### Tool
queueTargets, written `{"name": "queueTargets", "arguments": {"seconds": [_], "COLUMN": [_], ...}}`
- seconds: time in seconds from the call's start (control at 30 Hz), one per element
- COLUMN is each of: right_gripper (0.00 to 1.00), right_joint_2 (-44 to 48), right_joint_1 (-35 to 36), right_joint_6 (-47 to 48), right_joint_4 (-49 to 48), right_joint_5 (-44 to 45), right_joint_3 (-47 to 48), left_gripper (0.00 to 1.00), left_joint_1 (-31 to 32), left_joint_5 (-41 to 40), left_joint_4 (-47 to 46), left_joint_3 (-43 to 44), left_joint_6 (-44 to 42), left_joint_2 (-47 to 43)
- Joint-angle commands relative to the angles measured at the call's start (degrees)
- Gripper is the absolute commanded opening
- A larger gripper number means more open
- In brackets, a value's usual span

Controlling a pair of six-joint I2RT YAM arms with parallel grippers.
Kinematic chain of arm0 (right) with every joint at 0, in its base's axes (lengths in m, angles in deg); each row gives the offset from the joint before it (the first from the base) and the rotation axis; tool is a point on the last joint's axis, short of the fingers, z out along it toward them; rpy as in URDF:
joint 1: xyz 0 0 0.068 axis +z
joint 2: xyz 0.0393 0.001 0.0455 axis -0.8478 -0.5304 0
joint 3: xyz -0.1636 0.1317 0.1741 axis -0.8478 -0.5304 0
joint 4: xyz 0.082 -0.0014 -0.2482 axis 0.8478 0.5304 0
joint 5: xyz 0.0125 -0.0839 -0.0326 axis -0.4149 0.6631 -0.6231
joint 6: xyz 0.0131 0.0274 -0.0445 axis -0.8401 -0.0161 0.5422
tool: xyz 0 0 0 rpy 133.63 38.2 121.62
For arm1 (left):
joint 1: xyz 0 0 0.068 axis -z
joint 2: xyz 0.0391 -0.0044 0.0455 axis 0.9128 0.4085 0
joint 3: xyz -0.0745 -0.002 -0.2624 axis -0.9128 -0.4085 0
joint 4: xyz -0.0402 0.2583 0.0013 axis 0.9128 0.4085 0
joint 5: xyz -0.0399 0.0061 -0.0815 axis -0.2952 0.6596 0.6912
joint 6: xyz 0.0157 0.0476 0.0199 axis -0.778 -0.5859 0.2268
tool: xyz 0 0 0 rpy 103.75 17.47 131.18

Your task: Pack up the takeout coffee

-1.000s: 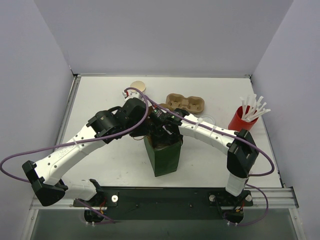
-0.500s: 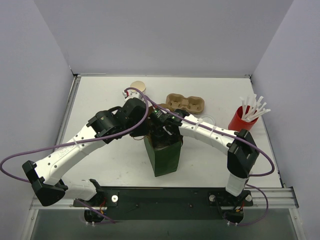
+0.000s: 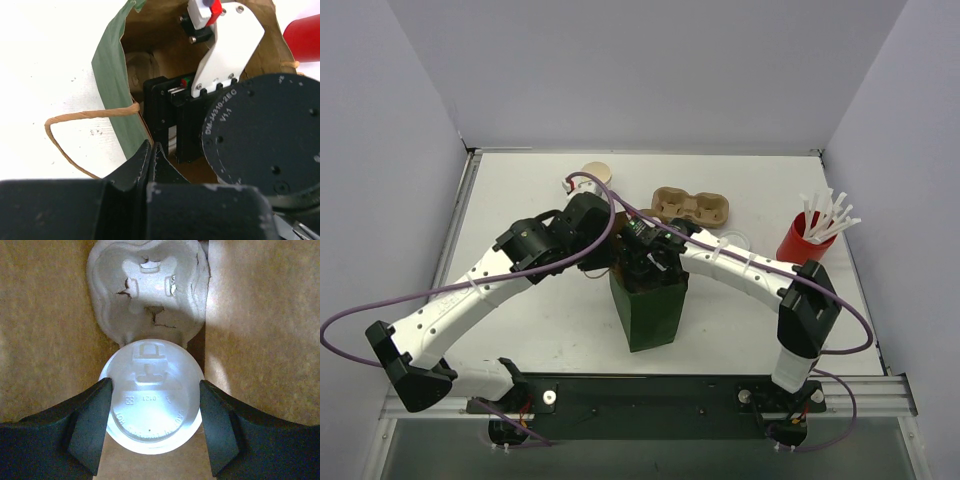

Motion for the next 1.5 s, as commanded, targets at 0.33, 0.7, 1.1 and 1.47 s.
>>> {"name": "queueTargets", "arguments": {"seconds": [0.33, 0.7, 1.1, 1.47], "right_gripper": [0.29, 0.3, 0.32, 0.33], "right_joint_2": [-1.0, -4.78, -4.17, -3.82], "right_joint_1": [1.74, 1.48, 1.3, 1.39], "right_joint_6": [1.65, 1.21, 0.86, 0.86], "right_joint_4": [11.91, 11.82, 12.34, 12.35], "right_joint_5": [-2.63, -2.28, -1.66, -0.78], "right_joint_3": [1.44, 1.08, 1.52, 0.73], "left_gripper": [0.0, 0.0, 0.0, 0.0], "left_joint_1": [-1.55, -1.55, -1.55, -1.55], "left_joint_5": [-9.15, -6.6, -2.73, -2.91], "left_joint_4": [-10.62, -16.25, -15.98, -15.72], "left_joint_3": [-2.02, -5.53, -8.79, -8.62], "left_joint_6": [-4.06, -7.32, -6.7, -6.62], "left_joint_2": [-1.41, -5.72, -7.74, -7.48]}}
